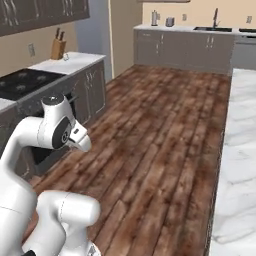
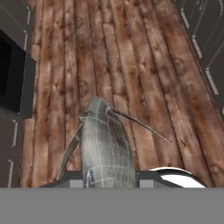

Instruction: Take the fish out of the fridge, briefly rinse it in the sink, and place it on the tray next to the sink.

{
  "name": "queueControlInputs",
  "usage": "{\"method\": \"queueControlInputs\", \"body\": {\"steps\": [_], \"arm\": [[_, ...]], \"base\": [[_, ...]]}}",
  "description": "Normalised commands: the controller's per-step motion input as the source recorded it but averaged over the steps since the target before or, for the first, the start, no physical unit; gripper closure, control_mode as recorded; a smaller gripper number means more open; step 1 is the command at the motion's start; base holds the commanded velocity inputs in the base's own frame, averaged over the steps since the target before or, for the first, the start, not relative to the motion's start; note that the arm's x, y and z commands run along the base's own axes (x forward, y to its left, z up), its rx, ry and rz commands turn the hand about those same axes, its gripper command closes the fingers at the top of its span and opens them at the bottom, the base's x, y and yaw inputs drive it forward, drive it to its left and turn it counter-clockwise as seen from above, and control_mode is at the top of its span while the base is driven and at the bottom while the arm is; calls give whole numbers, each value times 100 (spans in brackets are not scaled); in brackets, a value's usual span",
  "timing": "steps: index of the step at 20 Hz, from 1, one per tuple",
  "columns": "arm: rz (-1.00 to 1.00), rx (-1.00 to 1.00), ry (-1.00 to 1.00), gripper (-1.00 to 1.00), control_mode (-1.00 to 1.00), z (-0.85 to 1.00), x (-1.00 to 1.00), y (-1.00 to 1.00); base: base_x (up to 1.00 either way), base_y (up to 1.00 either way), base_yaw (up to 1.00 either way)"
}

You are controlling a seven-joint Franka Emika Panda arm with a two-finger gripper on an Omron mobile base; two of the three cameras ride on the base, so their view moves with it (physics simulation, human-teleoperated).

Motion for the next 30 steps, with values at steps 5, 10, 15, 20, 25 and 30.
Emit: {"method": "queueControlInputs", "body": {"steps": [5,10,15,20,25,30], "arm": [[0,0,0,100,100,0,0,0],[0,0,0,100,100,0,0,0],[0,0,0,100,100,0,0,0],[0,0,0,100,100,0,0,0],[0,0,0,100,100,0,0,0],[0,0,0,100,100,0,0,0]], "base": [[100,-7,-33],[100,1,-33],[100,30,-23],[100,46,-14],[100,46,-11],[100,27,-7]]}}
